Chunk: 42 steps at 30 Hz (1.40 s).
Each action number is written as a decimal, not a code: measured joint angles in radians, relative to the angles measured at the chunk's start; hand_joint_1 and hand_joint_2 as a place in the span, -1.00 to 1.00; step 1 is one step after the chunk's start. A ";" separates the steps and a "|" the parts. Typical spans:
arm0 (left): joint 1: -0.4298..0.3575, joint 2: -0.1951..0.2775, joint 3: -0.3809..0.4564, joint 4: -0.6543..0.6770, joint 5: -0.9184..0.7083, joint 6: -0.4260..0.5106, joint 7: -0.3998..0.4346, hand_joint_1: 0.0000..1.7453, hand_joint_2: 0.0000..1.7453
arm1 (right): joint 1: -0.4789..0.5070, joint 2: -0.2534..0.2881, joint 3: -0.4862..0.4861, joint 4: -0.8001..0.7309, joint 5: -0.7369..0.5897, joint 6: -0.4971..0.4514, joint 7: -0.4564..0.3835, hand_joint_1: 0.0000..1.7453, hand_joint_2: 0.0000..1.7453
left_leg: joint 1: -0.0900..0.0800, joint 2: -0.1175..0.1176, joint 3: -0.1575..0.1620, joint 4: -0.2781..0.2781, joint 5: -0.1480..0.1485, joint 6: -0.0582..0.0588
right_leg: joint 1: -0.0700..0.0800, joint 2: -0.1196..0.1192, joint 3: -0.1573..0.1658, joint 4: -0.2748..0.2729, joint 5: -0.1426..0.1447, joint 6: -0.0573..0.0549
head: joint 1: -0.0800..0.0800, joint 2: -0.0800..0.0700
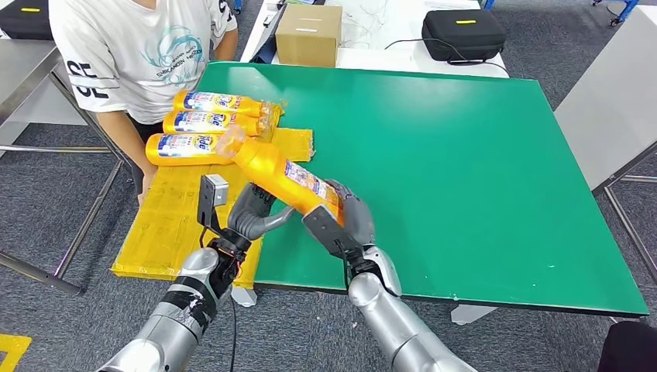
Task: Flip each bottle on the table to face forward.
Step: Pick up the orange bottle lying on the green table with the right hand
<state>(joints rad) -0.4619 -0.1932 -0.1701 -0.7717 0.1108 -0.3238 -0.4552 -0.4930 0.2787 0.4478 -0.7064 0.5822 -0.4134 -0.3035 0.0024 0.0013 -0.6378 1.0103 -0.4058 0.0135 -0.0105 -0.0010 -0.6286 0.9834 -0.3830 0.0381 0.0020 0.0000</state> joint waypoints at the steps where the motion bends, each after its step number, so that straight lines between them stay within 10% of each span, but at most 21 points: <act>1: 0.000 0.000 -0.004 0.000 0.002 0.000 0.000 -1.00 1.00 | -0.005 0.005 0.008 0.011 0.005 0.004 0.000 1.00 1.00 | 0.000 0.000 0.000 0.000 0.000 0.000 | 0.000 0.000 0.000 0.000 0.000 0.000 | 0.000 0.000; 17: 0.005 0.000 -0.038 -0.013 0.006 0.025 -0.002 -1.00 1.00 | -0.040 0.059 0.087 0.119 0.043 0.040 0.028 1.00 1.00 | 0.000 0.000 0.000 0.000 0.000 0.000 | 0.000 0.000 0.000 0.000 0.000 0.000 | 0.000 0.000; 21: 0.010 0.000 -0.042 -0.022 0.011 0.044 -0.002 1.00 1.00 | -0.046 0.062 0.093 0.127 0.044 0.046 0.033 -0.80 1.00 | 0.000 0.000 0.000 0.000 0.000 0.000 | 0.000 0.000 0.000 0.000 0.000 0.000 | 0.000 0.000; 42: 0.023 0.007 -0.012 -0.118 0.006 0.188 -0.014 1.00 1.00 | -0.012 0.041 0.105 0.093 -0.016 0.007 0.022 -1.00 1.00 | 0.000 0.000 -0.001 0.000 0.000 0.000 | 0.000 0.000 -0.001 0.000 0.000 0.000 | 0.000 0.000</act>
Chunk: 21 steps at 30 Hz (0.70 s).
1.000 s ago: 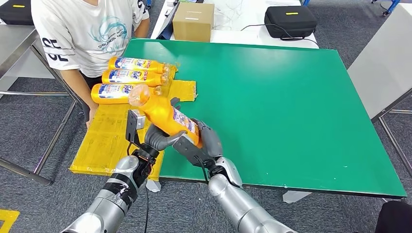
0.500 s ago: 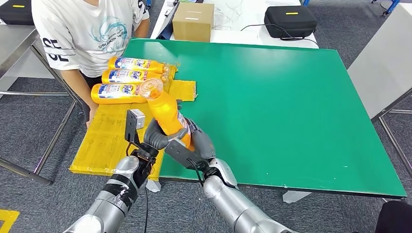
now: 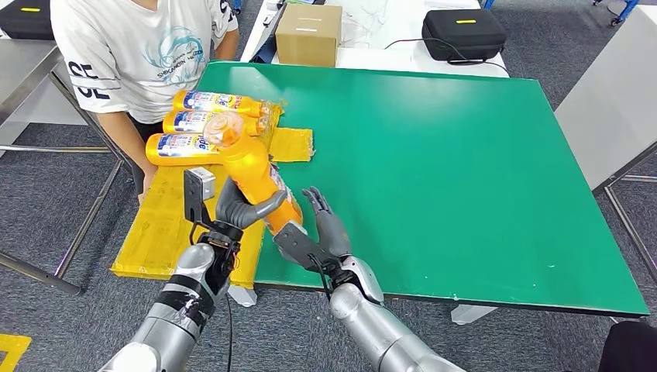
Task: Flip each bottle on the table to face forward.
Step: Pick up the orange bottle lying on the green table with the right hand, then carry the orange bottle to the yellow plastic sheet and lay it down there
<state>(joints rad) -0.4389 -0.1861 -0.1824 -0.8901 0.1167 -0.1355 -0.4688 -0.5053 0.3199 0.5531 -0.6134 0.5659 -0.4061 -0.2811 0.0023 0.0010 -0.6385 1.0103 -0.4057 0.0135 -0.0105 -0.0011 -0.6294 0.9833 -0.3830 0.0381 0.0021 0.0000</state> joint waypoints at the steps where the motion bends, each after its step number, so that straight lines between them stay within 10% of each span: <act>1: 0.000 0.000 0.001 -0.002 0.000 0.000 0.000 1.00 1.00 | 0.001 -0.001 0.000 -0.003 0.000 0.000 0.000 -1.00 1.00 | 0.000 0.000 0.000 0.000 0.000 0.000 | 0.000 0.000 0.000 0.000 0.000 0.000 | 0.000 0.000; 13: -0.009 0.034 0.039 -0.013 -0.147 0.154 -0.026 1.00 1.00 | 0.051 -0.022 -0.035 -0.105 -0.053 -0.023 -0.035 -1.00 1.00 | 0.000 0.000 0.000 0.000 0.000 0.000 | 0.000 0.000 0.000 0.000 0.000 0.000 | 0.000 0.000; 21: -0.130 0.165 0.063 0.154 -0.587 0.383 -0.059 1.00 1.00 | 0.109 -0.058 -0.102 -0.284 -0.146 -0.025 -0.082 -1.00 1.00 | 0.000 0.002 0.000 0.000 0.001 -0.001 | 0.000 0.001 -0.001 0.000 0.000 0.000 | 0.000 0.000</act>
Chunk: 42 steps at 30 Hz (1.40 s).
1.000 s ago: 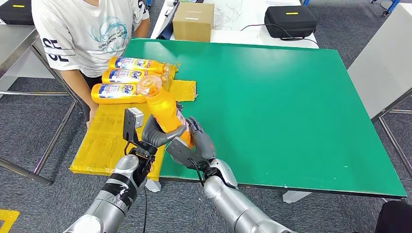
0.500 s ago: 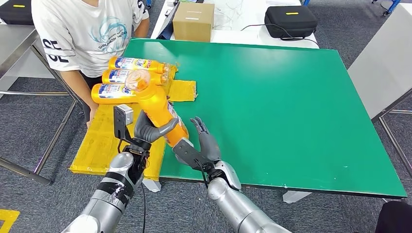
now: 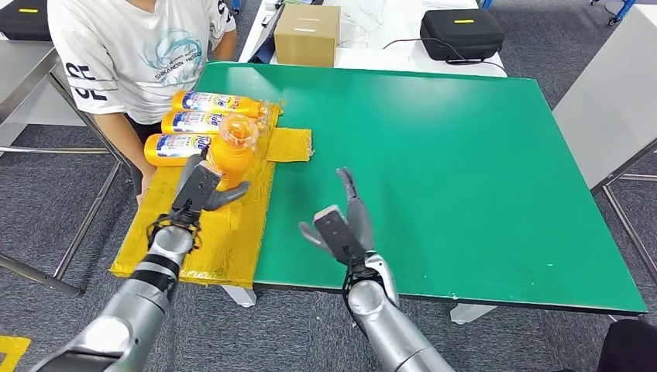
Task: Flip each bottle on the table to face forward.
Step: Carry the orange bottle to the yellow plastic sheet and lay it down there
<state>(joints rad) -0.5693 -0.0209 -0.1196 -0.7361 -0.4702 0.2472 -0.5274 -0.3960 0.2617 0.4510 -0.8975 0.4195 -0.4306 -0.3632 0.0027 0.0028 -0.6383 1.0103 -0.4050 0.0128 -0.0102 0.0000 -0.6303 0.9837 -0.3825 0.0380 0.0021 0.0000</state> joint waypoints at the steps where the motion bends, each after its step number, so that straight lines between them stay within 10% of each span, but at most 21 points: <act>1: -0.014 0.020 -0.003 0.026 -0.048 0.009 -0.008 1.00 1.00 | 0.003 -0.005 -0.006 -0.018 -0.010 0.012 -0.003 -1.00 1.00 | 0.000 0.000 0.000 0.000 0.000 0.000 | 0.000 0.000 0.000 0.000 0.000 0.000 | 0.000 0.000; 19: -0.101 0.227 -0.229 0.298 -0.642 0.027 0.156 1.00 1.00 | 0.001 -0.026 -0.031 -0.078 -0.076 0.119 -0.044 -1.00 1.00 | 0.000 -0.001 0.000 0.000 0.000 0.000 | 0.000 0.000 0.000 0.000 0.000 0.000 | 0.000 0.000; 40: -0.198 0.228 -0.484 0.389 -0.860 -0.014 0.275 1.00 1.00 | -0.024 -0.002 -0.031 -0.036 -0.079 0.150 -0.052 -1.00 1.00 | 0.000 -0.003 0.002 0.000 0.003 -0.002 | 0.000 -0.001 0.003 0.002 0.000 -0.001 | 0.000 0.000; 42: -0.201 0.227 -0.490 0.391 -0.860 -0.014 0.276 0.29 1.00 | -0.025 -0.001 -0.031 -0.035 -0.079 0.150 -0.052 -1.00 1.00 | 0.000 -0.003 0.002 0.000 0.003 -0.002 | 0.000 -0.001 0.003 0.002 0.000 -0.001 | 0.000 0.000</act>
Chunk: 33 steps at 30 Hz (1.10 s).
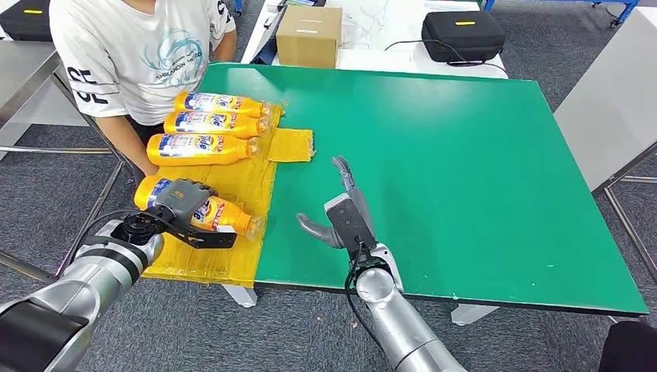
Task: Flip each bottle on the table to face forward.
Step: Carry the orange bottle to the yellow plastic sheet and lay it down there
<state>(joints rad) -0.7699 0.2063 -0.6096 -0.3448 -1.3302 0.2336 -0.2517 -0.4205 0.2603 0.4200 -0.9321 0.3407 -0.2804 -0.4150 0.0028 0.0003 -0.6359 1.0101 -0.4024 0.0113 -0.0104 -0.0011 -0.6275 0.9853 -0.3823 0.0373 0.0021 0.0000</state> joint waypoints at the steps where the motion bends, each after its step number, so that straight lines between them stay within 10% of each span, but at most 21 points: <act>1: -0.001 0.000 -0.002 0.001 0.000 0.000 0.000 -0.21 1.00 | 0.000 0.000 0.000 0.001 0.000 0.000 0.000 -1.00 1.00 | 0.000 0.000 0.000 0.000 0.000 0.000 | 0.000 0.000 0.000 0.000 0.000 0.000 | 0.000 0.000; 3: -0.001 -0.001 -0.004 0.002 -0.002 0.005 0.002 -1.00 1.00 | 0.000 0.001 0.000 0.002 0.000 0.000 0.000 -1.00 1.00 | 0.000 0.000 0.000 0.000 0.000 0.000 | 0.000 0.000 0.000 0.000 0.000 0.000 | 0.000 0.000; 13: 0.001 -0.021 0.002 0.007 0.074 0.047 -0.036 -1.00 1.00 | -0.006 0.002 0.000 0.009 0.004 -0.002 0.001 -1.00 1.00 | 0.000 -0.001 0.000 0.000 0.000 0.000 | 0.000 0.000 0.000 0.000 0.000 0.000 | 0.000 0.000; 33: 0.093 -0.036 0.270 -0.077 0.544 0.003 -0.401 -1.00 1.00 | -0.022 -0.002 0.000 0.030 0.024 -0.007 -0.009 -1.00 1.00 | 0.000 0.000 -0.002 0.000 0.000 0.000 | 0.000 0.000 -0.002 0.000 0.000 0.000 | 0.000 0.000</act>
<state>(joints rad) -0.6771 0.1707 -0.3396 -0.4216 -0.7859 0.2363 -0.6526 -0.4422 0.2585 0.4196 -0.9018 0.3648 -0.2870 -0.4240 0.0027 0.0004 -0.6378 1.0101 -0.4026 0.0113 -0.0104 -0.0010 -0.6295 0.9852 -0.3826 0.0373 0.0022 0.0000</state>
